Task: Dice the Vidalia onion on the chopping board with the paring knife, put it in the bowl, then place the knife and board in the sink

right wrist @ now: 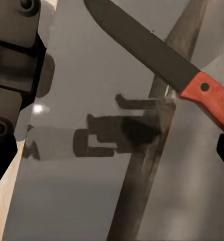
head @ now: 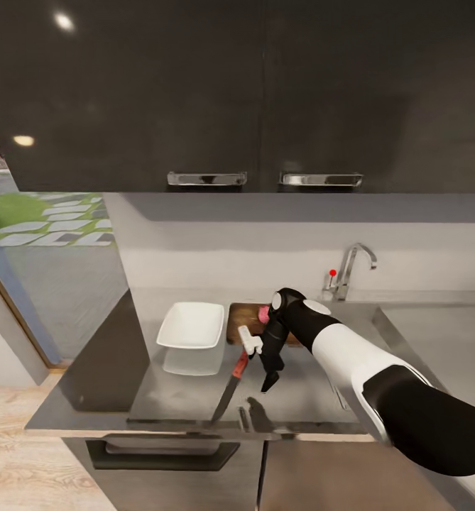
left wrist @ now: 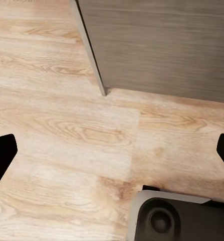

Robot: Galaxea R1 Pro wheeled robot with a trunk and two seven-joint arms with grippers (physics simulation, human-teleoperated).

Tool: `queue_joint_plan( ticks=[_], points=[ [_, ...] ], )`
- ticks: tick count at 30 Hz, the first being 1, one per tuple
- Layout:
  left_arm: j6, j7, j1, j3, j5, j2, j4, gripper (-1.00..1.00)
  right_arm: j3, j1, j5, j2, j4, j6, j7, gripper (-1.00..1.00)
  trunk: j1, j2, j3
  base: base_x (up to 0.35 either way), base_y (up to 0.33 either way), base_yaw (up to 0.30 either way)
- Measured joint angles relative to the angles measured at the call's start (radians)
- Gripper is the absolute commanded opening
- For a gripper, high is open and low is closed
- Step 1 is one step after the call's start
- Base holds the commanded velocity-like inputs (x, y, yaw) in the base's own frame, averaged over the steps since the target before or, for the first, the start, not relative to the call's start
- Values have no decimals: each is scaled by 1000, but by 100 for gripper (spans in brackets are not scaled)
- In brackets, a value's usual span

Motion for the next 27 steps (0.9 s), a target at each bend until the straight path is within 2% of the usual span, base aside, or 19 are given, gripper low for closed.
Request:
queue_joint_plan(
  ticks=[9, 17, 22, 27],
  points=[
    [1, 0, 0, 0, -1, 0, 0, 100, 0, 0, 1, 7, 0, -12, 1, 100, 0, 0, 0, 237, 172, 0],
    [1, 0, 0, 0, -1, 0, 0, 100, 0, 1, 1, 5, 5, -21, -5, 100, 0, 0, 0, 28, 19, 0],
    [1, 0, 0, 0, 0, 0, 0, 100, 3, 0, 0, 3, 58, -61, -7, 100, 0, 0, 0, 0, 0, 0],
    [1, 0, 0, 0, -1, 0, 0, 100, 3, 0, 1, -2, 71, -74, -9, 100, 0, 0, 0, 0, 0, 0]
  ],
)
